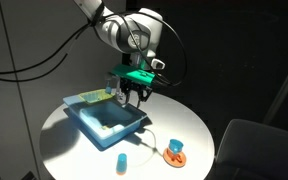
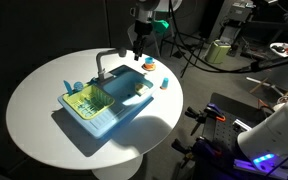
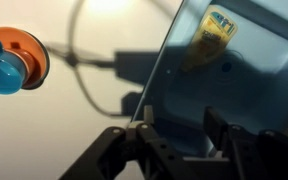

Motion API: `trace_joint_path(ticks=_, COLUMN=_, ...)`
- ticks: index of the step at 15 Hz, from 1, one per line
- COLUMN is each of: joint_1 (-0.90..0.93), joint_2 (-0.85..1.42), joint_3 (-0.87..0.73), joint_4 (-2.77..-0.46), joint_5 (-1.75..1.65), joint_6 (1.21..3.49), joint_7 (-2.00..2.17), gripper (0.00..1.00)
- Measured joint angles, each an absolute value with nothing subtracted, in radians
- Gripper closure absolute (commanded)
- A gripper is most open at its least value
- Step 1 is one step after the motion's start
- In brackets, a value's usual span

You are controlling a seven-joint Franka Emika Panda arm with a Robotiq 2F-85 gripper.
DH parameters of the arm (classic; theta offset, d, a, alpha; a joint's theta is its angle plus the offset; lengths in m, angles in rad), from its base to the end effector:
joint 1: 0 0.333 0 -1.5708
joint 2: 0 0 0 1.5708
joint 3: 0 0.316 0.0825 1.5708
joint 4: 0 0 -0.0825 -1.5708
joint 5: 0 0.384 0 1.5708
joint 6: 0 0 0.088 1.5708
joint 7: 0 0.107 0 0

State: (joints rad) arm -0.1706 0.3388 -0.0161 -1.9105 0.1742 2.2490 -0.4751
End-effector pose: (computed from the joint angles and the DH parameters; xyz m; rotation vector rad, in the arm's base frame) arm 0.6120 -0.1101 0.3201 -3.0056 -0.2710 -0.0639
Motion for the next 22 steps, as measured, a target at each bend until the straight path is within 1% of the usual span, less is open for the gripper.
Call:
trace_joint_path(ticks=2, joint_1=-0.171, joint_2=0.372, joint_3=-0.012, joint_4=-1.869, joint_5=0.174, joint_6=2.227, joint_7=-0.475, gripper=0.92)
trace_joint_path(ticks=3, joint_1=-0.171, joint_2=0.387, joint_3=-0.008, joint_4=-1.851, joint_5=0.175, joint_6=2.216, joint_7=-0.475, gripper=0.98)
trace_joint_path(ticks=4, joint_1=-0.171, joint_2=0.403, joint_3=-0.002, joint_4=-1.831, joint_5=0.178, joint_6=2.202, joint_7=-0.477, gripper=1.00)
trace_joint_path(ticks=14, joint_1=-0.188, joint_2=0.531, joint_3=0.054, joint_4=-1.633, joint_5=0.248, joint_6=2.078, joint_7=-0.527, gripper=1.00)
trace_joint_path(ticks=22, joint_1=-0.219, joint_2=0.579, joint_3=0.111, joint_4=-1.551, joint_5=0.356, joint_6=2.016, joint_7=-0.669, gripper=1.00)
